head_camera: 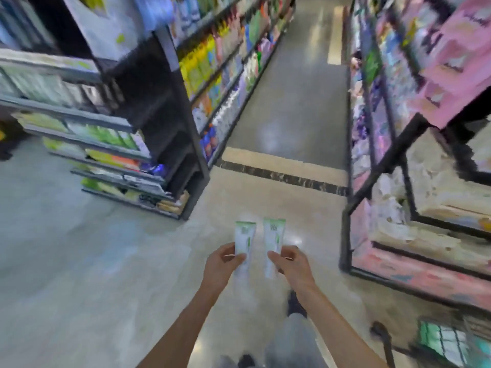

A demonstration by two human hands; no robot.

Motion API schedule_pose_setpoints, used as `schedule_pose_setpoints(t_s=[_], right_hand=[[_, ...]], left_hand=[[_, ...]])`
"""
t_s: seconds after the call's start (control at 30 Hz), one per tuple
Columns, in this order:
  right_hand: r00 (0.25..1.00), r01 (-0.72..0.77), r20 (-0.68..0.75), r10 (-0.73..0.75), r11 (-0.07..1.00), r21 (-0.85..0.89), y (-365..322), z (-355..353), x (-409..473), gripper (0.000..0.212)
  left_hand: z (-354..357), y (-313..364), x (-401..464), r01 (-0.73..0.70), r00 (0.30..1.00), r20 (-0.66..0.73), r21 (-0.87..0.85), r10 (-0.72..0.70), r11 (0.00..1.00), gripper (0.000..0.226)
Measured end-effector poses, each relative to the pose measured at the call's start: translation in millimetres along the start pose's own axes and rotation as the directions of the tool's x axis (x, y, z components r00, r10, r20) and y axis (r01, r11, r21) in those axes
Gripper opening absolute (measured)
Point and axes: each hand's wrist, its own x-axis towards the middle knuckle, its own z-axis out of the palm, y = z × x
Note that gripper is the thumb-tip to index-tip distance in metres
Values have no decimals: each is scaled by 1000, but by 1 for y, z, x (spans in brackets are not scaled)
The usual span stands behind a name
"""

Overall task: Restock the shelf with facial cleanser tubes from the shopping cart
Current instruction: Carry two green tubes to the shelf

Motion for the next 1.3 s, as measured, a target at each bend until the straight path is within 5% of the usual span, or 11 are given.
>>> schedule_pose_setpoints(t_s=[0.3,0.83,1.0,1.3], right_hand=[[928,174,349,-129,980,-99,-86,196,16,27],[692,389,683,-236,918,-77,-255,540,92,26],[655,445,707,-267,892,-76,-294,627,108,19],[711,490,601,-365,870,-52,-351,759,129,29]], left_hand=[[-180,6,32,-34,920,-390,-137,-22,990,28],[-476,66,178,-148,729,-684,-190,-23,971,31],[-551,81,220,-201,692,-722,-172,16,964,27],[-692,111,310,-274,777,-602,-61,184,960,27]])
